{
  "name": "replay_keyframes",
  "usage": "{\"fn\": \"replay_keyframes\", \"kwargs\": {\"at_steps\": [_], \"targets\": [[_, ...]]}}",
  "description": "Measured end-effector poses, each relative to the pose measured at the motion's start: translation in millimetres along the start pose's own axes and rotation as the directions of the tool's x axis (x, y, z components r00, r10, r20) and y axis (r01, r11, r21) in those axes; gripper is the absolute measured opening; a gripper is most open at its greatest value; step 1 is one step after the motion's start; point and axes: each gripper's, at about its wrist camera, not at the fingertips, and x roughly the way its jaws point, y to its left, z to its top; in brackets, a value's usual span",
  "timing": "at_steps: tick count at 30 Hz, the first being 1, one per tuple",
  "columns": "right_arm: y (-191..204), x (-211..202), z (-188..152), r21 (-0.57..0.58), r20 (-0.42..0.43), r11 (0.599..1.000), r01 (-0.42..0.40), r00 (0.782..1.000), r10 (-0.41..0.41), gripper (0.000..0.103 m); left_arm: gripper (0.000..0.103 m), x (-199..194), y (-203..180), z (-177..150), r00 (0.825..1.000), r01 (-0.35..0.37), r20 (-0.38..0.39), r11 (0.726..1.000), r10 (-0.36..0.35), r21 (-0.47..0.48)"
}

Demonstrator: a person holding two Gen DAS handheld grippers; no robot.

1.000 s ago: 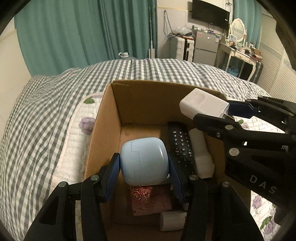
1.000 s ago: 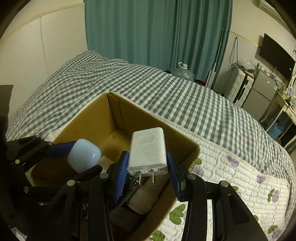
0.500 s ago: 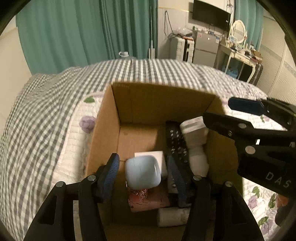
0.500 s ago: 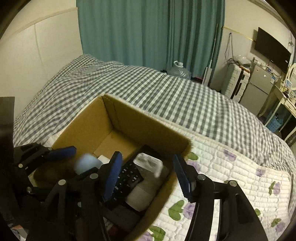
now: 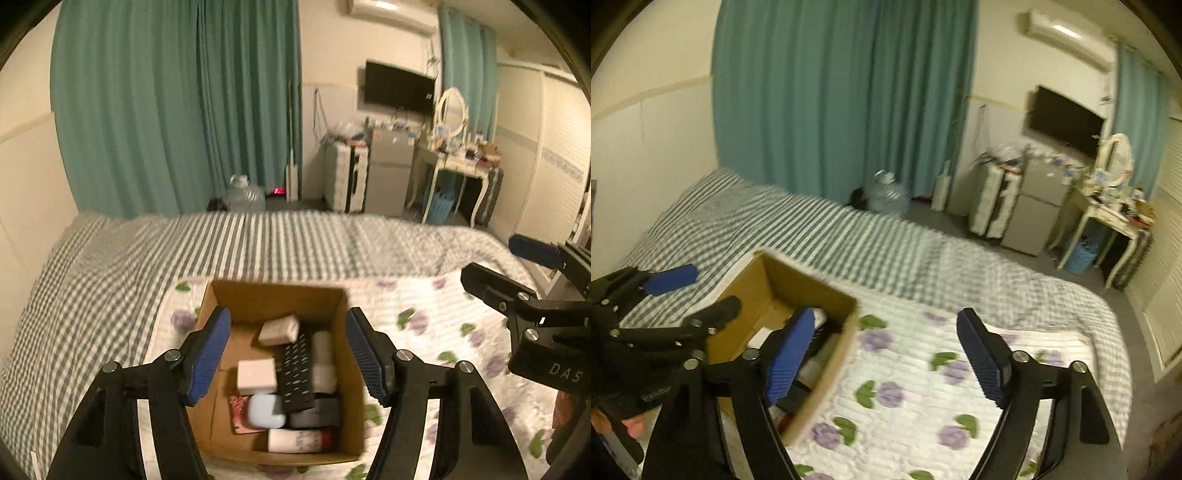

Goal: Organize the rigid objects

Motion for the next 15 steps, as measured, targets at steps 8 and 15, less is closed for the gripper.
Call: {"fn": "replay_keyframes", "kwargs": {"at_steps": [8,15], "targets": [[-32.6,-71.0,-9.1,0.091,0.104,0.992,0.091,0.990,-0.100,0.103,0.076,-54.5,-20.8,7.8,0.987,0.019,0.159,1.000,-0.021,0.012],[-40.2,-101.8,-30.0,0.148,0.146,0.981,0.121,0.979,-0.143,0.103,0.076,-81.3,-26.0,-7.9,0.968,-0.026,0.250,1.000,0.022,0.013]]}}
